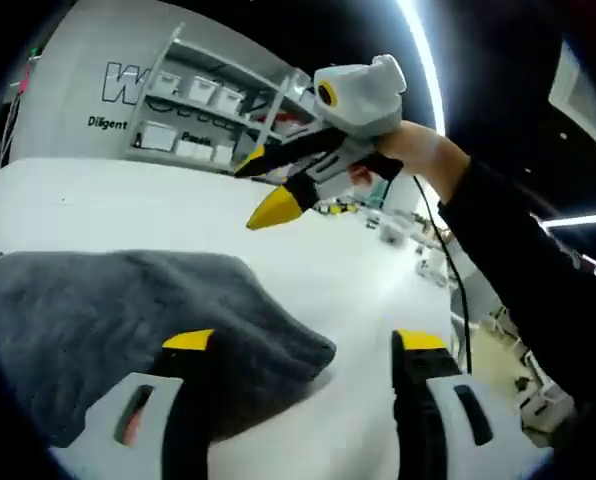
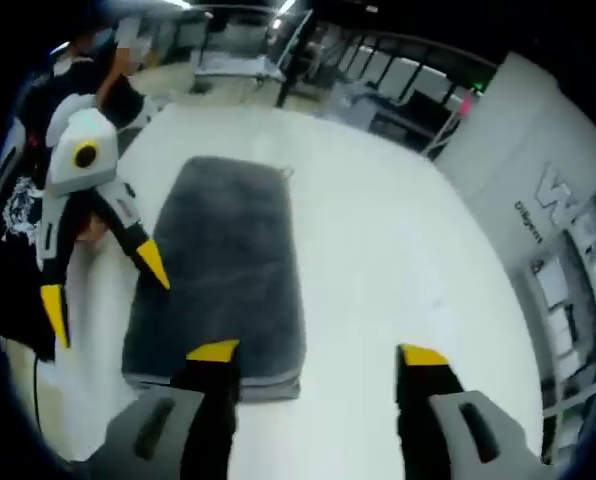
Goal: Open the folded towel by lifting each exposed corner and separating the folded layers until the towel lies flat within the target outline without major curled edges
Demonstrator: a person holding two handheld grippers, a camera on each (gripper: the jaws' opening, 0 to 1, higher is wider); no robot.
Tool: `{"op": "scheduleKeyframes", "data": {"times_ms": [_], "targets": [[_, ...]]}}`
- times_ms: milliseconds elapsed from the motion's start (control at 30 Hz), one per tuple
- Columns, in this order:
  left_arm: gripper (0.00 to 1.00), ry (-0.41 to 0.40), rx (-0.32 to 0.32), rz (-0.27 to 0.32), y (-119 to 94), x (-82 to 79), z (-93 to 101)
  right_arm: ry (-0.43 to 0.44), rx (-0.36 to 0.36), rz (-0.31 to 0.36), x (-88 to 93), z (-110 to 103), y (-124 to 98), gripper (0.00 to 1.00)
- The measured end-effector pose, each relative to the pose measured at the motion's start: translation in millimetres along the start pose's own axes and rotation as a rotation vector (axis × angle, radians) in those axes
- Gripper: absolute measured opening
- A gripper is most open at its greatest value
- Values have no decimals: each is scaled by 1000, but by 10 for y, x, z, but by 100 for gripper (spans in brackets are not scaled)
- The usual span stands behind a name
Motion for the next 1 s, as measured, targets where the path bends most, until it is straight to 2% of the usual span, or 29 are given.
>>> {"op": "scheduleKeyframes", "data": {"times_ms": [33, 67, 133, 167, 233, 300, 333, 400, 467, 567, 667, 767, 833, 1000], "targets": [[96, 46, -23, 17, -38, -36, -23, 13, 31, 30, -50, 36, -15, 99], [100, 106, -47, 33, -99, -79, -54, 40, 90, 37, -68, 109, -53, 98], [99, 177, -57, 39, -201, -119, -114, 112, 188, 77, -107, 211, -149, 100], [100, 183, -63, 34, -218, -120, -136, 115, 193, 83, -120, 225, -155, 100], [100, 235, -94, -3, -364, -128, -293, 196, 257, 121, -150, 308, -260, 100], [100, 267, -151, 10, -528, -196, -482, 271, 277, 205, -214, 333, -373, 100], [100, 272, -160, 11, -559, -207, -513, 284, 279, 217, -220, 337, -392, 100], [100, 277, -219, 32, -848, -309, -790, 380, 303, 313, -262, 330, -558, 100], [100, 271, -235, 46, -1006, -352, -912, 394, 305, 357, -292, 272, -630, 100], [100, 255, -256, 87, -1293, -460, -1098, 433, 282, 466, -380, 116, -787, 100], [100, 253, -271, 112, -1542, -538, -1244, 460, 285, 486, -377, 30, -876, 100], [100, 253, -286, 131, -1761, -601, -1374, 493, 346, 554, -395, 0, -1006, 100], [100, 251, -291, 140, -1861, -620, -1428, 522, 382, 585, -376, -50, -1075, 97], [100, 225, -275, 165, -2038, -638, -1586, 566, 382, 599, -296, -203, -1084, 99]]}}
Point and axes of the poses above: the point that each gripper's makers call its tool centre point, and the gripper's own axes: y roughly forward along the fingers, z roughly to its right, x roughly out of its underside, the point moved 3 cm from there along -y, roughly backward along the fingers, and after that the axes turned 14 degrees about -z, right-handed, at the moved point
